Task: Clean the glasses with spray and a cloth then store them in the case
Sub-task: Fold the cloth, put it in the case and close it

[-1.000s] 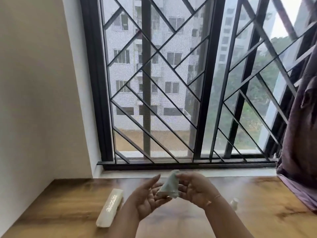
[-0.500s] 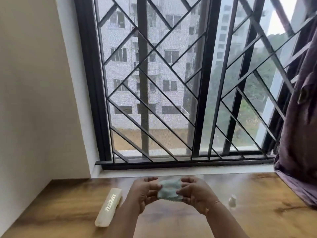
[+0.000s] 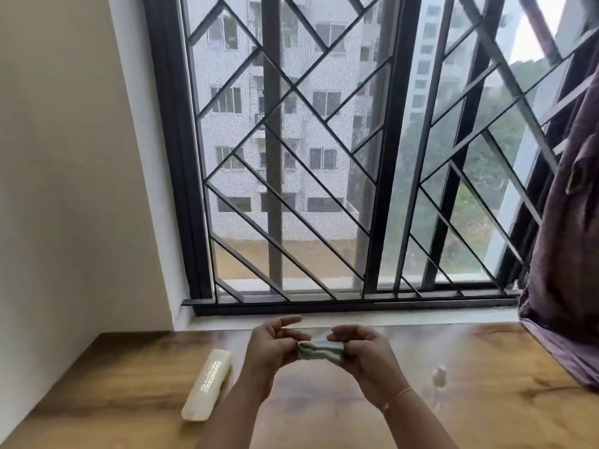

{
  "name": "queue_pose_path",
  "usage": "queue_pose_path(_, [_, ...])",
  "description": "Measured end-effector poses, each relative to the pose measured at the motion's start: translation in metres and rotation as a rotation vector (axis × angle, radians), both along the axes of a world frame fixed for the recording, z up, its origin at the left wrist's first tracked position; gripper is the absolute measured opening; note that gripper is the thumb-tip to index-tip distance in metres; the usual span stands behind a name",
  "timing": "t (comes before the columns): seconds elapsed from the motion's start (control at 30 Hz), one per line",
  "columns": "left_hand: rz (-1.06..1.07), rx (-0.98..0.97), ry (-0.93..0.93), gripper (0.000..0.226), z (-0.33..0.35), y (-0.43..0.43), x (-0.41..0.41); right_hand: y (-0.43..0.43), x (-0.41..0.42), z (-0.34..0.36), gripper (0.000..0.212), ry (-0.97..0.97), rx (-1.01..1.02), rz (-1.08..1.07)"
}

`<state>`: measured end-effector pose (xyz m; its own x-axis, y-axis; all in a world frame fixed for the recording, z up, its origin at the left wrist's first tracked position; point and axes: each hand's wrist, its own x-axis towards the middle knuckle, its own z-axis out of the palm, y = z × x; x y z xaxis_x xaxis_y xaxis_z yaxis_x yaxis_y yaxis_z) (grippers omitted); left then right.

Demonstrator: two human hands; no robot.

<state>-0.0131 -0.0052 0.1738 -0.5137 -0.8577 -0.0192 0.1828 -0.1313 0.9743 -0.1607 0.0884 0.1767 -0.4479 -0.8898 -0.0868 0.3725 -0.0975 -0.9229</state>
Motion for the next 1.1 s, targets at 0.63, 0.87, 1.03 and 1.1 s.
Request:
queue_pose_path(0.63, [0.114,0.053,-0.27,0.034,-0.057,-0.01,0.004,-0.011,0.004,-0.057,0.033,-0.006,0.229,-0.016])
queue_pose_path(0.87, [-0.003,0.134,-0.307,0.024,-0.073,-0.011,0.009,-0.015,0.006,-0.076,0.017,-0.272,0.381,0.15])
queue_pose_path(1.03, [0.008,0.202,-0.295,0.024,-0.085,-0.014,0.01,-0.025,0.008,-0.089,0.019,-0.298,0.437,0.2])
queue_pose_path(1.1, [0.013,0.231,-0.283,0.027,-0.09,-0.016,0.009,-0.028,0.009,-0.094,0.02,-0.335,0.418,0.203])
